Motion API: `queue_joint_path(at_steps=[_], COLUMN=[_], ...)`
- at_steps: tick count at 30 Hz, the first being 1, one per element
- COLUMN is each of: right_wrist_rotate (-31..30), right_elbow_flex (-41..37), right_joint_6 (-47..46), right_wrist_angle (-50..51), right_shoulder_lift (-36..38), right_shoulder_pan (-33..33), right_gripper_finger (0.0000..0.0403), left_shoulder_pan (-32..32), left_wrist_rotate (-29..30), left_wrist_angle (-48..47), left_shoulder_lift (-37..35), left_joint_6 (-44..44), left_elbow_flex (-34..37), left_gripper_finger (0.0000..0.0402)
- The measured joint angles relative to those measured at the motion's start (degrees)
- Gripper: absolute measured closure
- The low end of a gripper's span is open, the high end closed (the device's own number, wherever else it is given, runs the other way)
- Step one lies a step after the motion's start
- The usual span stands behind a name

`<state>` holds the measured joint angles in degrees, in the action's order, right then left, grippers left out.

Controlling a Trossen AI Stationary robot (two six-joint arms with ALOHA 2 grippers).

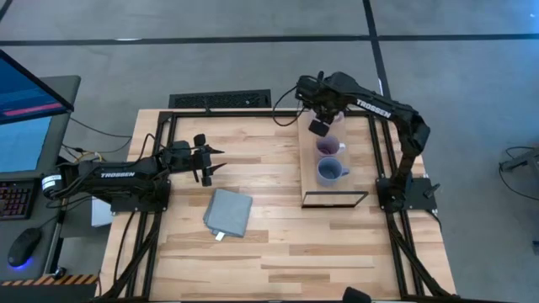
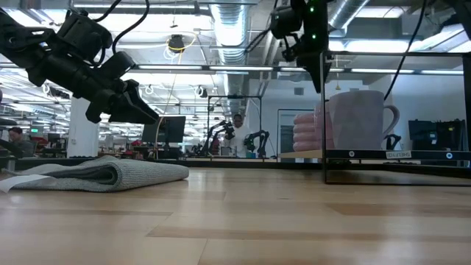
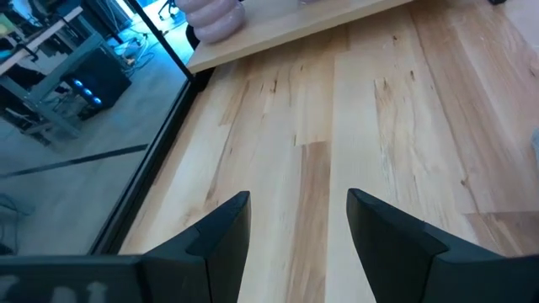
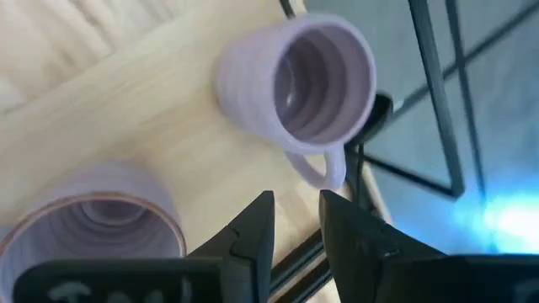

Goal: Stack small to large cups/mugs on shelf
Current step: Put the purple mug on the shelf

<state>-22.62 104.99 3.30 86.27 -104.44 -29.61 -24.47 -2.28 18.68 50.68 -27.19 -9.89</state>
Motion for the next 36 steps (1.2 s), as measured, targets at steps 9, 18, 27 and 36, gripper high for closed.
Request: queue_joint_path(at_steps=[9, 18, 27, 36], right_wrist_rotate=[0.14, 4.30, 7.72, 12.75], right_elbow_flex=[0.00, -4.08, -4.37, -4.37], right_joint_6=[10.71, 20.35, 29.26, 30.40], right_wrist_angle=[-3.23, -5.39, -7.76, -10.32], right_shoulder_lift=[0.53, 0.11, 0.13, 0.13], right_shoulder_pan=[1.94, -4.32, -7.64, -7.64], right_gripper_finger=[0.0284, 0.0284, 0.0284, 0.0285], left_shoulder_pan=[0.01, 0.00, 0.00, 0.00], left_wrist_rotate=[0.04, -0.26, -0.31, 0.00], left_wrist_angle=[0.04, 0.04, 0.04, -0.08], left_shoulder_lift=[-0.01, -0.01, 0.01, -0.01], left_joint_6=[4.14, 7.93, 9.43, 8.87], left_elbow_flex=[0.00, 0.00, 0.00, 0.00], left_gripper_finger=[0.0212, 0.0212, 0.0212, 0.0212])
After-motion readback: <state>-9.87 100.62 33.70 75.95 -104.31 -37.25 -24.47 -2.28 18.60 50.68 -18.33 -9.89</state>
